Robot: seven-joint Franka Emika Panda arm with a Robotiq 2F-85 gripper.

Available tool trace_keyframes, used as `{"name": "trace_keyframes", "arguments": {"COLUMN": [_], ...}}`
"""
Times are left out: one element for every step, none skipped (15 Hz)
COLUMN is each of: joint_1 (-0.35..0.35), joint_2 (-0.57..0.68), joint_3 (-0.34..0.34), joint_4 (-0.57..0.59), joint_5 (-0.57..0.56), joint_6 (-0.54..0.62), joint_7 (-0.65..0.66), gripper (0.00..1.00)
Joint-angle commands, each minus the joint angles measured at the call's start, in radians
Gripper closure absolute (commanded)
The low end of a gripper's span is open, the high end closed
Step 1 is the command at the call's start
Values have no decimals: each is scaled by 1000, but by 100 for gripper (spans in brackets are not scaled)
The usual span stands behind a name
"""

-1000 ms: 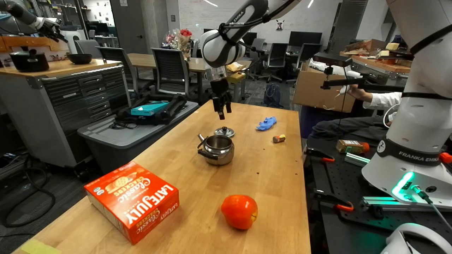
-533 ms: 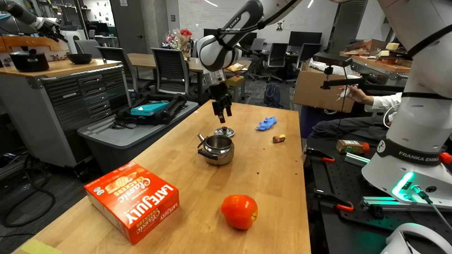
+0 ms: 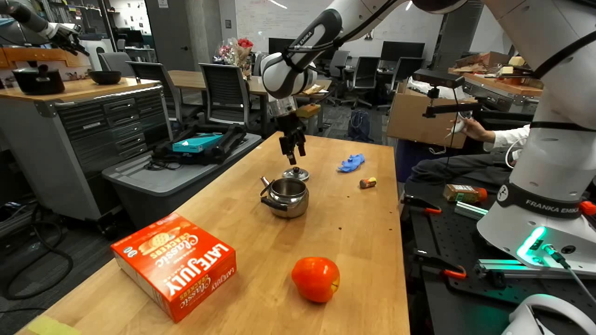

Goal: Put the silver lid on the kettle

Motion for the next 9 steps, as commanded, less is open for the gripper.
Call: {"name": "trace_keyframes", "arguments": {"joint_1": [-24, -25, -26, -26, -26, -26, -24, -23, -23], "joint_2": [44, 52, 57, 62, 66, 70, 74, 79, 83], "joint_3": [15, 15, 15, 16, 17, 18, 20, 22, 23], "joint_4": [82, 94, 103, 113, 123, 134, 135, 143, 148], "joint_5": [20, 18, 17, 14, 13, 11, 11, 11, 11], "joint_6": [-53, -63, -73, -85, -101, -114, -118, -129, -135], "joint_7": [2, 1, 0, -5, -8, -12, -12, -14, -13], "gripper": [0, 0, 0, 0, 0, 0, 0, 0, 0]}}
